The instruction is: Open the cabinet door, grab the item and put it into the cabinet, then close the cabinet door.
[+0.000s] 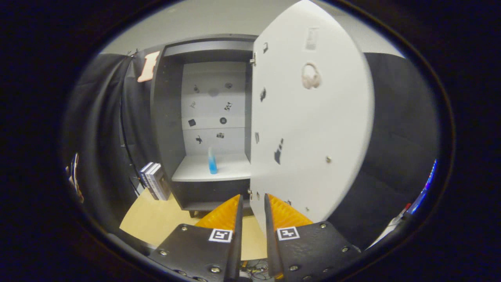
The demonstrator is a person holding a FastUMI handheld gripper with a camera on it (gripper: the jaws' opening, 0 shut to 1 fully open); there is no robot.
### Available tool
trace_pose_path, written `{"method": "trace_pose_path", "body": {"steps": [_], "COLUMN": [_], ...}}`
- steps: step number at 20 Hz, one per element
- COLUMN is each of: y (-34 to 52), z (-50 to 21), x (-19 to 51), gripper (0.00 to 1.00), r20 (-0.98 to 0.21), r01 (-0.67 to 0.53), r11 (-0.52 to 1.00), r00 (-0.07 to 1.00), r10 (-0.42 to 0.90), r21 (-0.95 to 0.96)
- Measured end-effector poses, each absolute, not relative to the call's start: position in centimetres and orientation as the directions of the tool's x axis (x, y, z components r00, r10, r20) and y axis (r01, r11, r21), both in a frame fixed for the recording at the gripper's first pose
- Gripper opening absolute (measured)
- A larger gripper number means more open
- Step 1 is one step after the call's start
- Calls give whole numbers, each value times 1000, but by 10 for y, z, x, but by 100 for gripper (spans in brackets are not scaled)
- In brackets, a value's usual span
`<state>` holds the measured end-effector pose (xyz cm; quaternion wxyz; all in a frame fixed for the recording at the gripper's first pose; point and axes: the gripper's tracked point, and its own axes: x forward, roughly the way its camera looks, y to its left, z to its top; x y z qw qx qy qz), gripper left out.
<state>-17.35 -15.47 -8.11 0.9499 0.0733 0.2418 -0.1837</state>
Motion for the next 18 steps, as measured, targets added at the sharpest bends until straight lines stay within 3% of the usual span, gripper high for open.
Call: {"method": "trace_pose_path", "body": {"steps": [11,14,18], "y": [-290,-327,-348], "z": [-91,-78,-57], "x": [-278,-263,-207], "gripper": [27,50,100], "r20": [-524,-481,-406], "r01": [620,643,593], "r11": [780,762,802], "r00": [637,648,752], "r10": [-565,-591,-519], "r21": [-86,-69,73]}}
